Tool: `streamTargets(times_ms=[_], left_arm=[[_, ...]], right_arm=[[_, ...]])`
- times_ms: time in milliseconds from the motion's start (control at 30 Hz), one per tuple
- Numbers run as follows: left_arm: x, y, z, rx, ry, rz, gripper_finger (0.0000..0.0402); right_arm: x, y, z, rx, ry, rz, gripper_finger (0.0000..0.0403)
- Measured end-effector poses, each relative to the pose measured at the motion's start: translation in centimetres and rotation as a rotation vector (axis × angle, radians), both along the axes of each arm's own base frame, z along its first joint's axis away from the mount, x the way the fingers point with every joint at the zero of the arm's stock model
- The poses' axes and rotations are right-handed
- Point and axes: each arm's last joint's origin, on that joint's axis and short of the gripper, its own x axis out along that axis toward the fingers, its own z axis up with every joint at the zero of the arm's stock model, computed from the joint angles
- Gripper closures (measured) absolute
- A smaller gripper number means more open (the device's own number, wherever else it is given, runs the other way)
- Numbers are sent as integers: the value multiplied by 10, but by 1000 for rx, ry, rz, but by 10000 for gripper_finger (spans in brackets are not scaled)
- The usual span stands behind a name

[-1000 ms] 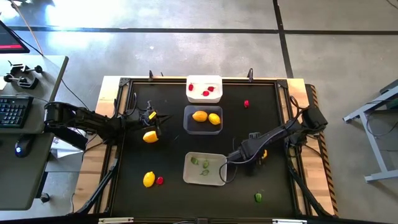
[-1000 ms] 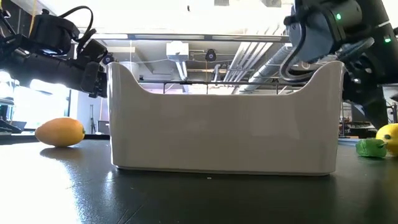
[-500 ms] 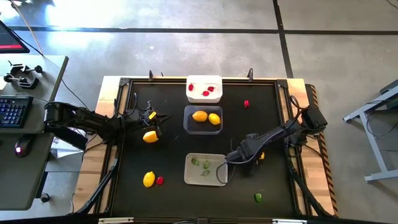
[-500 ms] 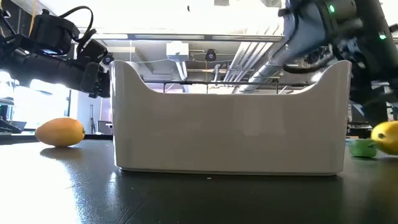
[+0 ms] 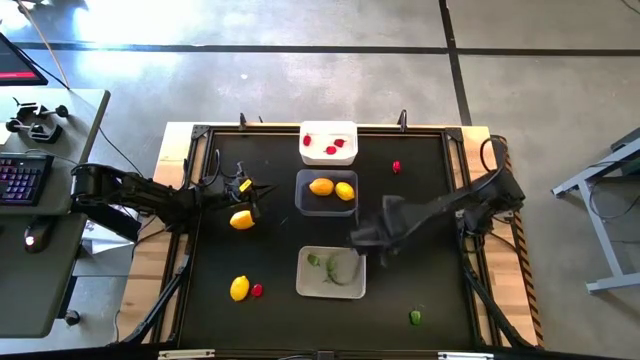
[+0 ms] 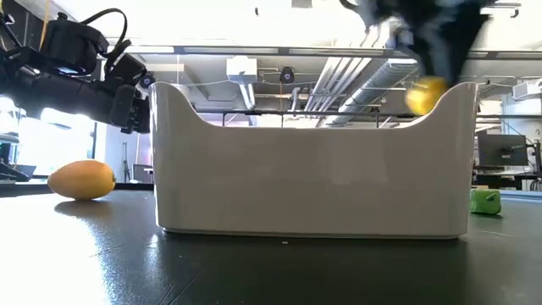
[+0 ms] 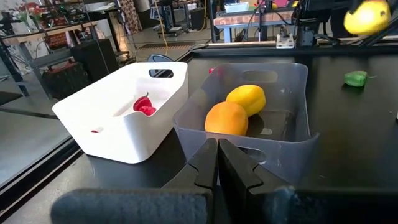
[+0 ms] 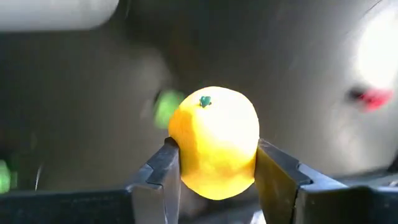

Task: Sort produce into baskets
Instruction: Put the yellow lemon into the transparent bin

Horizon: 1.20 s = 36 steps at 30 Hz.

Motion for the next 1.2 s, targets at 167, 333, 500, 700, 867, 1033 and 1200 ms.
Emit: streamTargets(times_ms=[167,333,500,700,867,1033,1200], left_arm=[[0,0,0,0,0,0,401],[0,0,0,0,0,0,401],[0,0,0,1,0,0,401],[0,0,0,2,0,0,401],[0,0,0,2,-1,0,401],[0,0,0,2,0,0,401],[0,0,0,2,0,0,401]], right_arm=[[33,-30,27,-95,-280,46,260],[66,-64,23,-72,-502,108,260],[81,-100,9,-71,-588,153,259],[80,-135,-12,9,-631,128,259],[77,-145,-26,59,-630,118,258],[75,-145,-41,67,-647,117,254],[74,-144,-51,91,-665,122,252]])
